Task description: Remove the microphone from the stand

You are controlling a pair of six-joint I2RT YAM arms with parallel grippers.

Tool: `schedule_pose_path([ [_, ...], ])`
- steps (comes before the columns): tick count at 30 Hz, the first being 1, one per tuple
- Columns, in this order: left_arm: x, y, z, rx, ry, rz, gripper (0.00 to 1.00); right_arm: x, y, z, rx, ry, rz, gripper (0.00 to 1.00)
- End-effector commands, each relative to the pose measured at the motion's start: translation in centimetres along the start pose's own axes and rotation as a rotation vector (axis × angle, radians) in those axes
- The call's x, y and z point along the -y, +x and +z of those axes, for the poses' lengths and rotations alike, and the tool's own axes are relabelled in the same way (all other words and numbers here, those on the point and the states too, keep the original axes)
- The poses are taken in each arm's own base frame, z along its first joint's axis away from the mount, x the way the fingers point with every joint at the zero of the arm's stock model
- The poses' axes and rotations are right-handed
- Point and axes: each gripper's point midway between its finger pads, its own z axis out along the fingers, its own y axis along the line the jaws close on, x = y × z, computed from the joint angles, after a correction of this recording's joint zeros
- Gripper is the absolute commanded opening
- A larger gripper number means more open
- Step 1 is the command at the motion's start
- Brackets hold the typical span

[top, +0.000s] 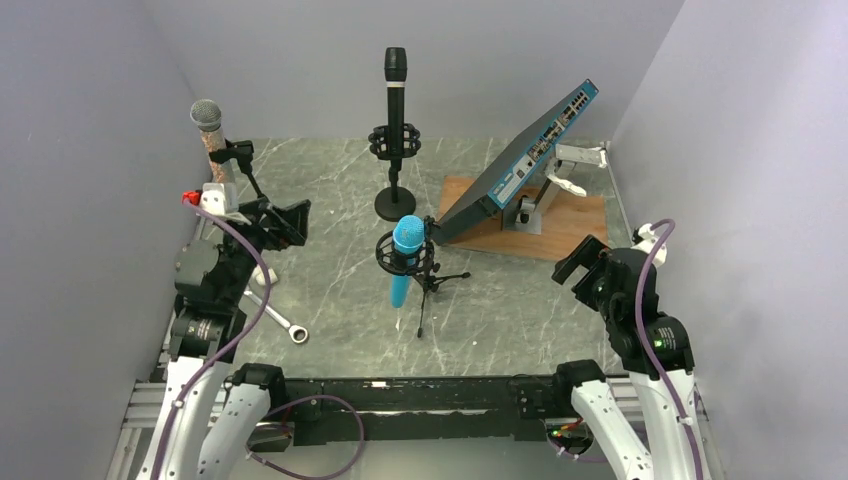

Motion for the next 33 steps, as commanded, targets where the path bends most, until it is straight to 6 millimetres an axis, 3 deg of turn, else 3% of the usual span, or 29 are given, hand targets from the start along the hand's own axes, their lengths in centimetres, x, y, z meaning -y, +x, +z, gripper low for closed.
schedule_pose_path([
  [1, -0.8, -1.9, -0.6, 0.022, -0.12, -0.16, 0.99, 1.2, -1.4, -0.9, 0.055, 0.078, 0.04, 1.0],
  [3, 0.1, -1.7, -1.2, -0.036, -0.073, -0.101, 0.99, 0.6, -2.0, -1.7, 0.037, 0.072, 0.051, 1.0],
  [7, 2.6, -1.3, -2.2, -0.147, 0.085, 0.064, 0.99, -2.5, -2.9, -4.1, 0.04, -0.119, -0.001, 1.0],
  [10, 3.3, -1.2, -2.3, -0.142, 0.124, 0.048, 0.99, -4.2, -3.5, -6.4, 0.137, -0.302, -0.046, 1.0],
  [13, 4.4, -0.6, -2.0, -0.16, 0.185, 0.011, 0.99, -3.9, -3.8, -7.3, 0.215, -0.343, -0.086, 1.0],
  [15, 5.4, -0.5, -2.1, -0.172, 0.247, 0.004, 0.99, -5.0, -3.4, -8.4, 0.198, -0.421, -0.162, 1.0],
  [24, 14.3, -3.5, -6.6, -0.126, 0.787, 0.03, 0.99, -12.5, -1.6, -14.0, 0.057, -0.916, -0.421, 1.0],
  [28, 16.6, -4.2, -8.2, -0.13, 0.934, 0.01, 0.99, -14.2, 0.0, -13.6, -0.073, -1.039, -0.444, 1.0],
  [33, 18.4, -4.0, -8.2, -0.164, 0.961, 0.01, 0.99, -15.3, 0.6, -12.3, -0.118, -1.096, -0.404, 1.0],
])
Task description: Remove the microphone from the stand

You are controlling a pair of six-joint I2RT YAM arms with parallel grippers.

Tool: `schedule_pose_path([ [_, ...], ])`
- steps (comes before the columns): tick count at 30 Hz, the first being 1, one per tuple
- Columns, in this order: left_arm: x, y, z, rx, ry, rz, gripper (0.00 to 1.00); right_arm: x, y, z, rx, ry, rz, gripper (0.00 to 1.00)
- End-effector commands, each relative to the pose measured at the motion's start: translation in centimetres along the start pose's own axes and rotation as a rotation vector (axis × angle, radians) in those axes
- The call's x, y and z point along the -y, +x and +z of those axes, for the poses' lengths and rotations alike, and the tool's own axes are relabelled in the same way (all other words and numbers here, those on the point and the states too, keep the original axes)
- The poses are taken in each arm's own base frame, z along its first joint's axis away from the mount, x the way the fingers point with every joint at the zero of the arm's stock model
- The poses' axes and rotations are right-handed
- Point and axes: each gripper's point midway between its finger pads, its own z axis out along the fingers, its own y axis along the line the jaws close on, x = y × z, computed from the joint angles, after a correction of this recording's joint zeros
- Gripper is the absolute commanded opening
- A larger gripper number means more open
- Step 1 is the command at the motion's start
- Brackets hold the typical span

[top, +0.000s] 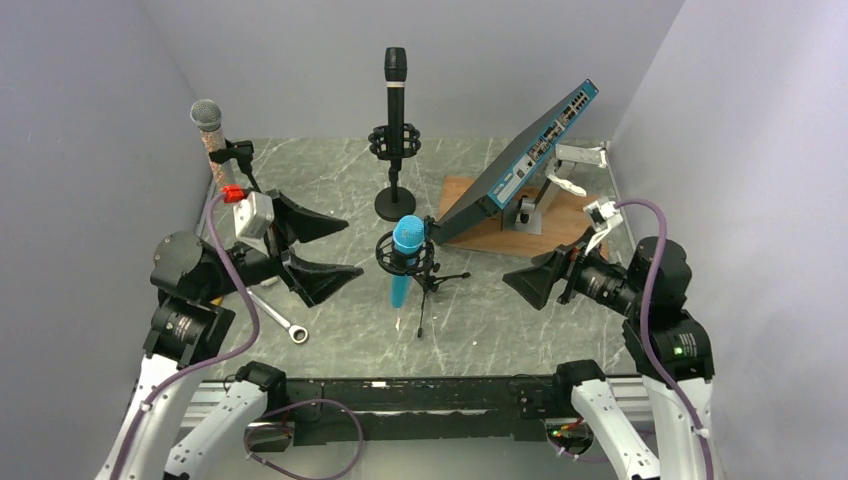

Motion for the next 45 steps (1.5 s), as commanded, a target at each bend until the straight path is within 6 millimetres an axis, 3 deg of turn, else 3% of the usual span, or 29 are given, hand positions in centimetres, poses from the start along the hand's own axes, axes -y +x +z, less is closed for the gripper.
schedule_pose_path([
  [1, 2.3, -1.4, 1.2, -0.003, 0.092, 0.036, 0.99, -1.7, -0.4, 1.4, 0.005, -0.169, -0.02, 1.0],
  [6, 2.4, -1.4, 3.5, -0.021, 0.086, 0.026, 0.99, -0.2, 1.0, 3.3, -0.003, -0.187, 0.047, 1.0],
  [11, 1.1, -1.1, 6.2, -0.087, 0.001, 0.034, 0.92, 0.0, 4.1, 5.2, -0.031, -0.276, 0.162, 1.0],
  [14, 0.2, -0.9, 7.3, -0.096, -0.039, 0.026, 0.91, 0.2, 6.3, 6.7, -0.062, -0.261, 0.192, 1.0],
  [18, 0.4, -0.6, 8.3, -0.095, -0.016, 0.011, 0.92, 0.3, 9.8, 9.3, -0.155, -0.22, 0.203, 1.0],
  [20, 0.4, -0.2, 8.8, -0.111, -0.012, 0.002, 0.91, 0.7, 10.6, 10.1, -0.163, -0.171, 0.175, 1.0],
  [28, -0.3, 2.0, 9.8, -0.172, -0.047, -0.028, 0.9, 2.2, 11.8, 11.9, -0.228, -0.08, 0.104, 1.0],
  [38, -1.3, 3.9, 10.5, -0.24, -0.086, -0.068, 0.82, 2.1, 12.1, 11.8, -0.194, -0.093, 0.142, 1.0],
  [45, -1.6, 3.9, 10.5, -0.235, -0.106, -0.078, 0.61, 2.2, 12.0, 10.9, -0.18, -0.075, 0.145, 1.0],
])
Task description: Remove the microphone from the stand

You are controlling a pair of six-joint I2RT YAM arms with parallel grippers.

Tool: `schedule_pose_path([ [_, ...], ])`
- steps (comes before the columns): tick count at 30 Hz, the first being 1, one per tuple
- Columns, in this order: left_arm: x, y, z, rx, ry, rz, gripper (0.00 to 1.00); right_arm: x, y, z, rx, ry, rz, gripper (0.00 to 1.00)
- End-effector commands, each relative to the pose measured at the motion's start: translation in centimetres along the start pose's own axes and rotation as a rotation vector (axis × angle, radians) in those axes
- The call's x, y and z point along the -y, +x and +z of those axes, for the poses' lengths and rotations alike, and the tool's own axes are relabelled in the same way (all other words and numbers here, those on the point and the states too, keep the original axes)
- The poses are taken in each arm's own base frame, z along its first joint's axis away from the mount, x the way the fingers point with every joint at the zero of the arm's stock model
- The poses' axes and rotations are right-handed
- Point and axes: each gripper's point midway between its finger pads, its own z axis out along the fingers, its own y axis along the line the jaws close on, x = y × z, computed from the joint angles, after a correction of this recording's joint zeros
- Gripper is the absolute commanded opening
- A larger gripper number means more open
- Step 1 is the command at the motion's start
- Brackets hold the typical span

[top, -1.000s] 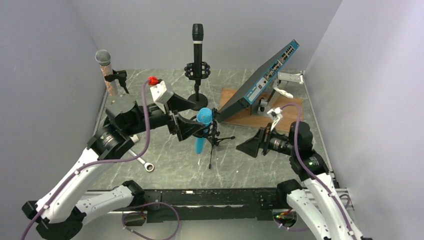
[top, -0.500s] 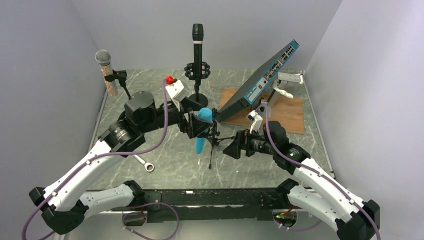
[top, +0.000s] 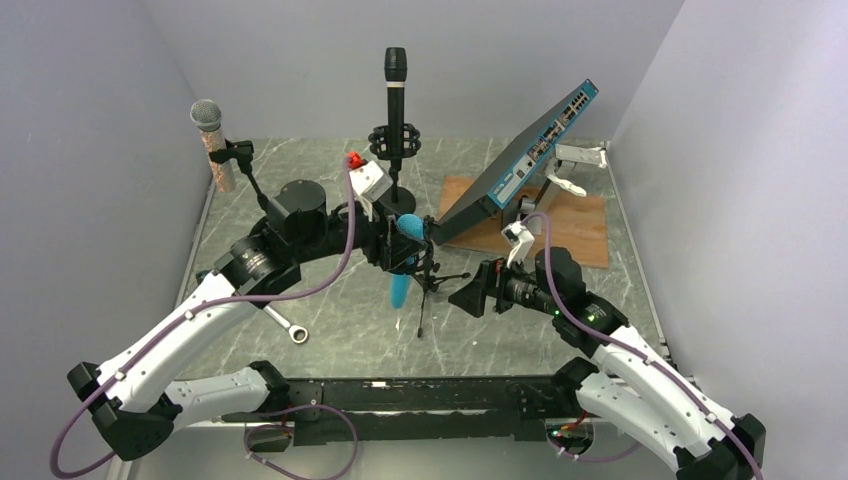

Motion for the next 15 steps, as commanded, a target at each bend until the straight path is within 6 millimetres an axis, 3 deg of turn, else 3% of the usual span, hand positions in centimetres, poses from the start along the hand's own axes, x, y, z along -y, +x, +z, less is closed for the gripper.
schedule_pose_path([
  [1, 0.4, -2.4, -0.6, 0.062, -0.011, 0.02, 0.57, -0.5, -1.0, -0.6, 0.052, -0.002, -0.012, 1.0],
  [8, 0.9, -4.2, -0.8, 0.066, 0.0, 0.053, 0.36, -0.3, -0.8, -0.8, 0.048, 0.008, -0.006, 1.0],
  [15, 2.1, -7.3, -1.4, 0.095, 0.029, 0.1, 0.24, -0.1, -0.2, -0.8, 0.049, 0.007, 0.013, 1.0],
])
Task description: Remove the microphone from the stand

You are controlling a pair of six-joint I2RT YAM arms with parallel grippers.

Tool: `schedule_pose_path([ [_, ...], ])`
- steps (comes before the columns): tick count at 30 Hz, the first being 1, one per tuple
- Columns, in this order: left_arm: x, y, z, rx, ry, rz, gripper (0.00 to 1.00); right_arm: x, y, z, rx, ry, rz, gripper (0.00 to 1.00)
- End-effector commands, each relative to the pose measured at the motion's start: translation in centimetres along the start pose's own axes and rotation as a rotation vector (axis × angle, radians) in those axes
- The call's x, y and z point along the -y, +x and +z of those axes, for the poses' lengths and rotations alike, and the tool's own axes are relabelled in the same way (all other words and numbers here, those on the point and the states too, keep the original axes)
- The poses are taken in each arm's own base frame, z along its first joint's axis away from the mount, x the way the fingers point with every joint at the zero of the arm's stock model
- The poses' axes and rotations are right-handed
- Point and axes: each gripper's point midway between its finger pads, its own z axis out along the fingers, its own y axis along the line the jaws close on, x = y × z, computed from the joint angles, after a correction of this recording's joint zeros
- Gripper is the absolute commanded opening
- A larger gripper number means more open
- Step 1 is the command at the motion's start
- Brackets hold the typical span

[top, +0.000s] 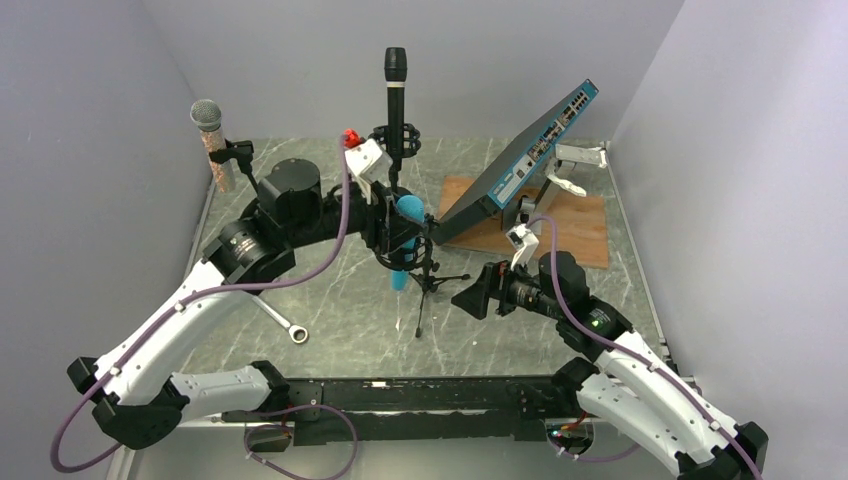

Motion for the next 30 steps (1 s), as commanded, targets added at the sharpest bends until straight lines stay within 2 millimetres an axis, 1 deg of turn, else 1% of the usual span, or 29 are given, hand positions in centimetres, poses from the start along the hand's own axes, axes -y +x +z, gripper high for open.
schedule_pose_path([
  [1, 1.2, -4.4, -1.0, 0.091, 0.03, 0.073, 0.24, 0.0, -0.1, -0.1, 0.022, 0.0, 0.01, 1.0],
  [3, 1.9, -5.8, -1.2, 0.108, 0.054, 0.092, 0.24, 0.0, 0.0, -0.1, 0.021, 0.001, 0.012, 1.0],
  [4, 2.5, -7.2, -1.6, 0.13, 0.069, 0.107, 0.24, 0.0, -0.1, -0.1, 0.021, 0.002, 0.013, 1.0],
  [5, 2.8, -8.0, -1.7, 0.14, 0.081, 0.117, 0.23, 0.0, -0.1, -0.1, 0.021, 0.003, 0.011, 1.0],
  [8, 4.0, -10.0, -2.0, 0.167, 0.126, 0.142, 0.21, 0.0, -0.2, -0.2, 0.024, 0.007, 0.006, 1.0],
  [11, 5.0, -12.3, -3.0, 0.225, 0.149, 0.18, 0.21, 0.2, -0.3, -0.2, 0.025, 0.016, 0.004, 1.0],
  [14, 5.6, -14.8, -4.4, 0.304, 0.135, 0.224, 0.22, 0.2, -0.3, -0.1, 0.023, 0.017, 0.006, 1.0],
  [17, 6.0, -17.4, -6.4, 0.398, 0.106, 0.267, 0.19, 0.2, -0.2, -0.1, 0.025, 0.015, 0.011, 1.0],
  [18, 6.2, -18.0, -7.2, 0.422, 0.113, 0.268, 0.18, 0.3, -0.2, 0.0, 0.026, 0.016, 0.013, 1.0],
  [21, 5.8, -19.4, -9.3, 0.498, 0.055, 0.292, 0.14, 0.5, 0.0, 0.1, 0.024, 0.02, 0.017, 1.0],
  [23, 5.5, -20.0, -10.6, 0.541, 0.01, 0.305, 0.09, 0.5, 0.2, 0.2, 0.021, 0.018, 0.02, 1.0],
  [26, 4.9, -20.7, -12.5, 0.585, -0.07, 0.315, 0.05, 0.6, 0.2, 0.3, 0.014, 0.017, 0.02, 1.0],
  [27, 4.5, -20.8, -13.0, 0.589, -0.104, 0.32, 0.04, 0.6, 0.3, 0.3, 0.012, 0.018, 0.019, 1.0],
  [28, 3.6, -20.7, -13.5, 0.59, -0.161, 0.315, 0.04, 0.6, 0.2, 0.3, 0.013, 0.019, 0.018, 1.0],
  [29, 3.0, -20.3, -13.8, 0.578, -0.195, 0.313, 0.03, 0.6, 0.2, 0.3, 0.013, 0.021, 0.017, 1.0],
  [30, 1.4, -19.8, -14.1, 0.566, -0.281, 0.293, 0.01, 0.6, 0.2, 0.2, 0.013, 0.023, 0.016, 1.0],
])
